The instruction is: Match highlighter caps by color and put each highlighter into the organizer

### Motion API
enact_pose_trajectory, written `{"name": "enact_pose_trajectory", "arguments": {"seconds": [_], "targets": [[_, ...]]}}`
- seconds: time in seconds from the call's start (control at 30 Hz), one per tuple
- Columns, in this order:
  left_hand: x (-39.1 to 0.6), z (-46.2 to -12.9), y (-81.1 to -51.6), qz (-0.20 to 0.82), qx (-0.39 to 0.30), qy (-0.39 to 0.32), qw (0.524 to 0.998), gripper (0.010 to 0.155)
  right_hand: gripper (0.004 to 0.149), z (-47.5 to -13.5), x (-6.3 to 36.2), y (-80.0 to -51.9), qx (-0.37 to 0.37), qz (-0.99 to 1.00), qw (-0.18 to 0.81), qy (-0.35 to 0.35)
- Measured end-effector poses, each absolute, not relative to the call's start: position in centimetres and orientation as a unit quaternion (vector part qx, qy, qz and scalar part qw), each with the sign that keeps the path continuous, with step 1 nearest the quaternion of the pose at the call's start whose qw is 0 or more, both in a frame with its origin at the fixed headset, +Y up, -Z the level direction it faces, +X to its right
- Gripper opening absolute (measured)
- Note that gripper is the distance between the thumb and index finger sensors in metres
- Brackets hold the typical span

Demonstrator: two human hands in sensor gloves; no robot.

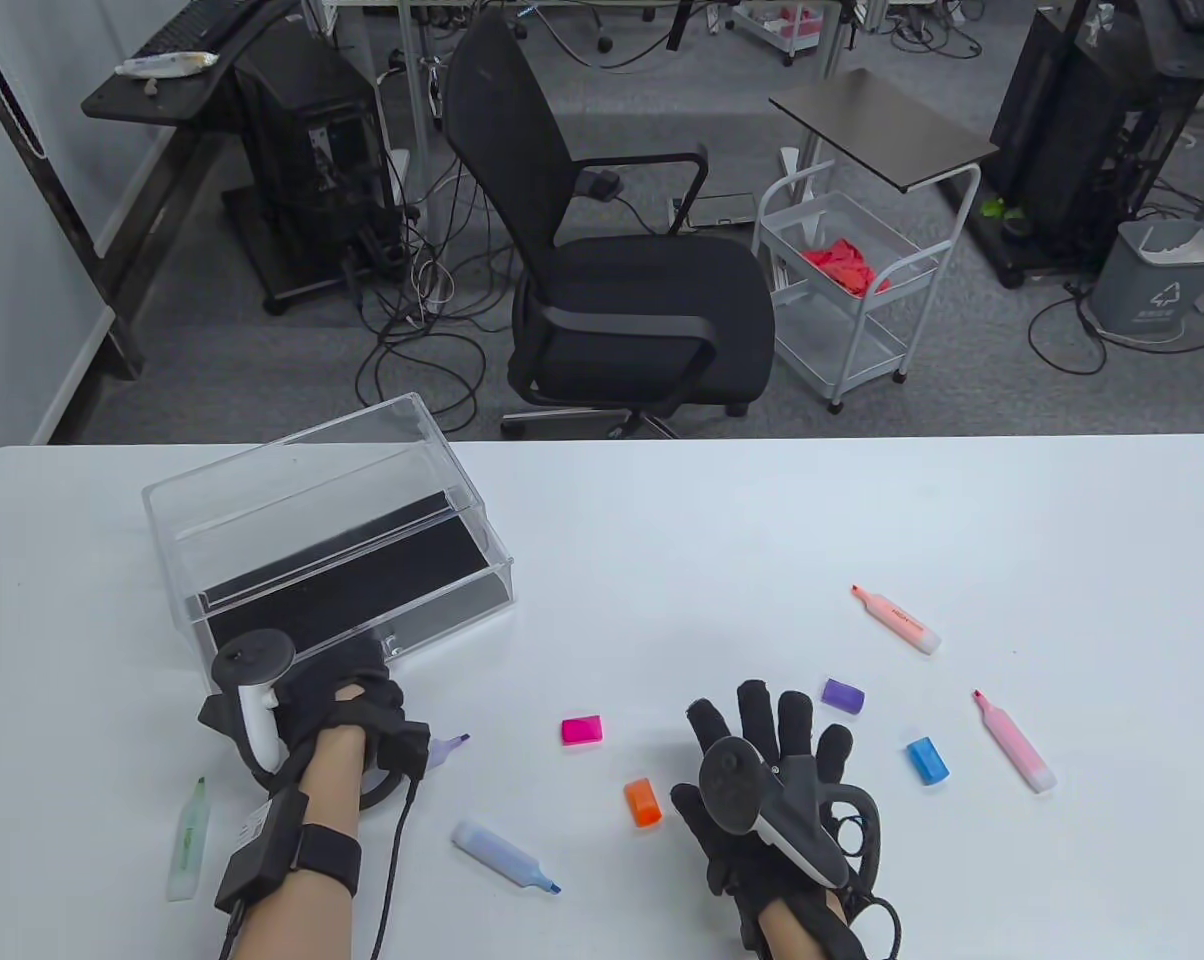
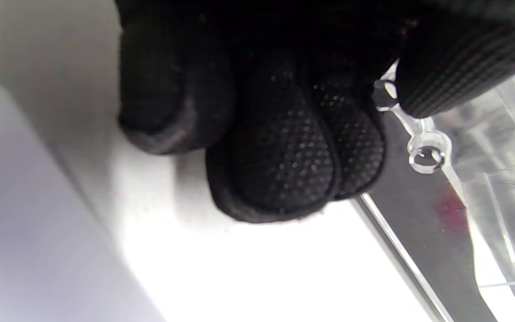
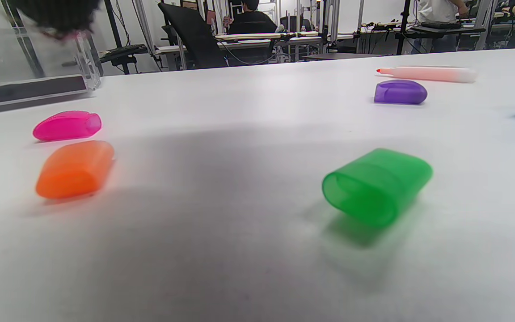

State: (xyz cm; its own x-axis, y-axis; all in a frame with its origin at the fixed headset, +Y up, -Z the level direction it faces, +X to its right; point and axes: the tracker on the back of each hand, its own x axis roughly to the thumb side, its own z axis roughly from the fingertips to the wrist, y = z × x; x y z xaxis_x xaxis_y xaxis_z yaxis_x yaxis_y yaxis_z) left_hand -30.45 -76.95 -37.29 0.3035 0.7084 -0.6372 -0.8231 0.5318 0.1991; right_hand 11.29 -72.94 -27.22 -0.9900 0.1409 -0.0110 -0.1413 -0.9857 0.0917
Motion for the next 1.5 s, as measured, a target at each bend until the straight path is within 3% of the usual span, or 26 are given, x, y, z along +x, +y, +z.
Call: {"name": "enact_pose_trajectory", "arguments": {"seconds": [0.2,0.37,0.57,0.77,0.87,1.0,1.5], "targets": [[-29.9,-36.8,-75.2,0.393,-0.071,0.327,0.856,0.069,0.076,-27.3,11.2,-73.1,0.001,0.997,0.067,0.049],[-29.2,-35.8,-72.5,0.288,-0.049,0.28,0.915,0.064,0.076,-27.2,11.1,-73.1,0.005,0.996,0.068,0.049],[-28.5,-33.5,-69.0,0.198,-0.021,0.232,0.952,0.061,0.076,-27.0,10.6,-73.2,0.017,0.996,0.07,0.05],[-28.8,-31.3,-67.0,0.105,-0.047,0.232,0.966,0.066,0.076,-26.8,9.9,-73.2,0.029,0.996,0.071,0.05],[-30.1,-30.4,-67.0,0.078,-0.086,0.252,0.961,0.07,0.076,-26.8,9.7,-73.2,0.034,0.995,0.073,0.051],[-32.1,-29.4,-67.7,0.067,-0.082,0.28,0.954,0.069,0.076,-26.9,9.5,-73.4,0.04,0.995,0.074,0.055],[-37.6,-27.5,-74.2,0.027,-0.154,0.375,0.914,0.077,0.076,-27.1,8.8,-73.8,0.047,0.995,0.058,0.062]]}}
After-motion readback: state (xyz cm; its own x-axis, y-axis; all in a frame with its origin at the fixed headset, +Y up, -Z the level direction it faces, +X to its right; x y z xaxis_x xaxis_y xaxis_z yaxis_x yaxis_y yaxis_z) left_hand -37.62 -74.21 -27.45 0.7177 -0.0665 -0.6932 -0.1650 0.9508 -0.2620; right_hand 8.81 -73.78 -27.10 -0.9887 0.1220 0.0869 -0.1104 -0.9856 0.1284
